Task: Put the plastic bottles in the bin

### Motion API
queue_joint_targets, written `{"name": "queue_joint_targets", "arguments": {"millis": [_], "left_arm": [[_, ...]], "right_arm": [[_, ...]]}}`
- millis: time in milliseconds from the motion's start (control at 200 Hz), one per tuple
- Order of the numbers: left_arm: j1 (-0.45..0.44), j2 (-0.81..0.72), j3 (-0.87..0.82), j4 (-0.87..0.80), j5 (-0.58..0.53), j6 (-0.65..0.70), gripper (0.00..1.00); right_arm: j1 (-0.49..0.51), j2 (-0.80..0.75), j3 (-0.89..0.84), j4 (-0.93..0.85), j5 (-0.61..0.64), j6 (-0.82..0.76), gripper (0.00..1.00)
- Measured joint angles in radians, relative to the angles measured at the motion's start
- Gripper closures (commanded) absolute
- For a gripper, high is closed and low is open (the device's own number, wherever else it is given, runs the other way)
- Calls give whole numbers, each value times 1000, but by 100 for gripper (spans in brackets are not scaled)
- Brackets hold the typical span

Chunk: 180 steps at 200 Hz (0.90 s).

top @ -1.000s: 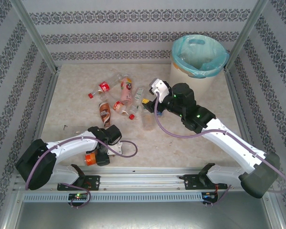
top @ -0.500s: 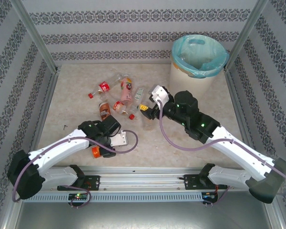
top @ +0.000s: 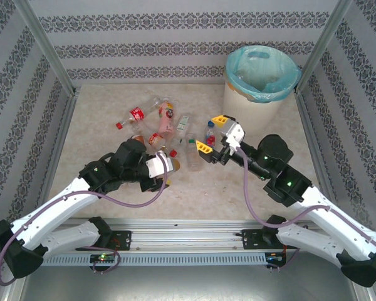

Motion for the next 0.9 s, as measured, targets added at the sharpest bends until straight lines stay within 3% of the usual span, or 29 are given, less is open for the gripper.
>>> {"name": "queue_joint_targets", "arguments": {"millis": [175,694,899], "left_arm": [[0,0,1,138,18,-23,100],[0,-42,9,293,37,-16,100],[0,-92,10,344,68,-16,100]], "right_arm": [[0,-6,0,40,-88,0,24],[22,80,13,80,-302,-4,21],[26,146,43,95,-312,32,18]]}}
